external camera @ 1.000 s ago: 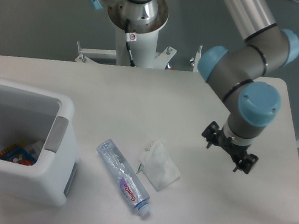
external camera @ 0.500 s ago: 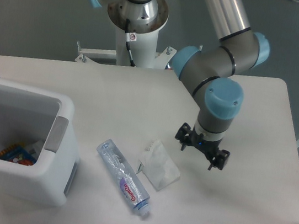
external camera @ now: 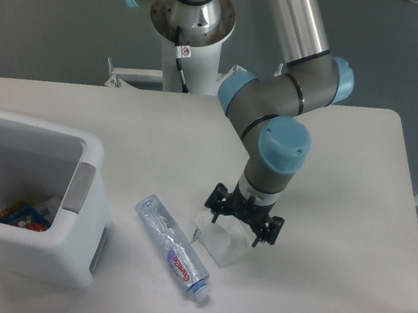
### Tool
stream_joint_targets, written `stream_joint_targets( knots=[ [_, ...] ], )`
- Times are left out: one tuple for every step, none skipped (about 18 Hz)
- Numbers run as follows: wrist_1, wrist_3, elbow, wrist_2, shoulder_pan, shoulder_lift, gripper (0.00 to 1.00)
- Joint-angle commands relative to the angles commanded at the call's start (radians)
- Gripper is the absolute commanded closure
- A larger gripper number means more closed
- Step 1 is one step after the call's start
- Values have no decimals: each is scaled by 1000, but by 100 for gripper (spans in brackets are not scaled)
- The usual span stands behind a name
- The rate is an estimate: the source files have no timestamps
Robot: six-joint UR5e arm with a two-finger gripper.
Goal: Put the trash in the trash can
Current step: 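Close the gripper on the white tissue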
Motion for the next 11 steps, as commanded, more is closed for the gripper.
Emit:
stream_joint_targets(
  knots=[
    [2, -3, 0, 0, 0, -2, 4],
    [2, -5, -3, 2, 0, -3, 14],
    [2, -5, -8, 3, 0, -3, 25],
    [2, -3, -11, 6, -2, -5, 36],
    [2, -3, -17, 6, 0, -3, 44],
    [2, 0, -18, 6, 0, -2, 51],
    [2, 1, -20, 8, 0, -2, 55],
    [0, 3, -23, 15, 0, 1, 56],
    [0, 6, -28, 24, 0, 5, 59],
    [0, 6, -34, 28, 0, 6, 66],
    [0, 8, -38, 28, 0, 8, 71]
  ],
)
